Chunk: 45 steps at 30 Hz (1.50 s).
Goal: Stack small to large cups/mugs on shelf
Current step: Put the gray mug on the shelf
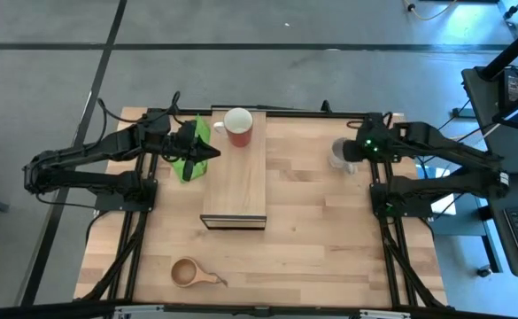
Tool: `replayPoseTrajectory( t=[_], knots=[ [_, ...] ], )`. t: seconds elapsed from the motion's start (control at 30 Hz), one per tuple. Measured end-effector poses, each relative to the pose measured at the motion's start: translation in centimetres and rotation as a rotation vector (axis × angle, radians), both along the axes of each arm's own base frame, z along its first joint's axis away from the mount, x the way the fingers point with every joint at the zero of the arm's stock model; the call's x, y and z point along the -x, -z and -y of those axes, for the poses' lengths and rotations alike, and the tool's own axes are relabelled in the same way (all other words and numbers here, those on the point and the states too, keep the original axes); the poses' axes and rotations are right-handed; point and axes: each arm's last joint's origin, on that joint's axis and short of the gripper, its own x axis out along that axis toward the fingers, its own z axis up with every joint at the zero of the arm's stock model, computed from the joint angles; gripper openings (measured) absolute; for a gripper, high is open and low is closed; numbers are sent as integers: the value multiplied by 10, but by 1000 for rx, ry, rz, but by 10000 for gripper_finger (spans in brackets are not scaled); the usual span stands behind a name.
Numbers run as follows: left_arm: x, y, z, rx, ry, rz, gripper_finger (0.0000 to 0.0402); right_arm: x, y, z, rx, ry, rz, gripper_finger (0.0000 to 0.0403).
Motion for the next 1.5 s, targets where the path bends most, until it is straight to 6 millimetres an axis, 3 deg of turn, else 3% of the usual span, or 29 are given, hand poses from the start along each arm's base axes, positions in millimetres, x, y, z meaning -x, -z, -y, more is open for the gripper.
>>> replayPoseTrajectory(
  t=[0.2, 0.57, 1.0, 1.5],
  knots=[
    [0, 0, -1, 21, -15, 1, 14, 2, 40, 8, -95, 45, -91, 232],
    [0, 0, -2, 35, -45, 0, 14, -1, 78, 24, -71, 140, -49, 200],
    [1, 0, -3, 32, -73, -2, 14, 1, 92, 30, -15, 197, -74, 170],
    [1, 0, -3, 32, -75, -3, 14, -16, 103, 42, -18, 193, -71, 155]
  ],
)
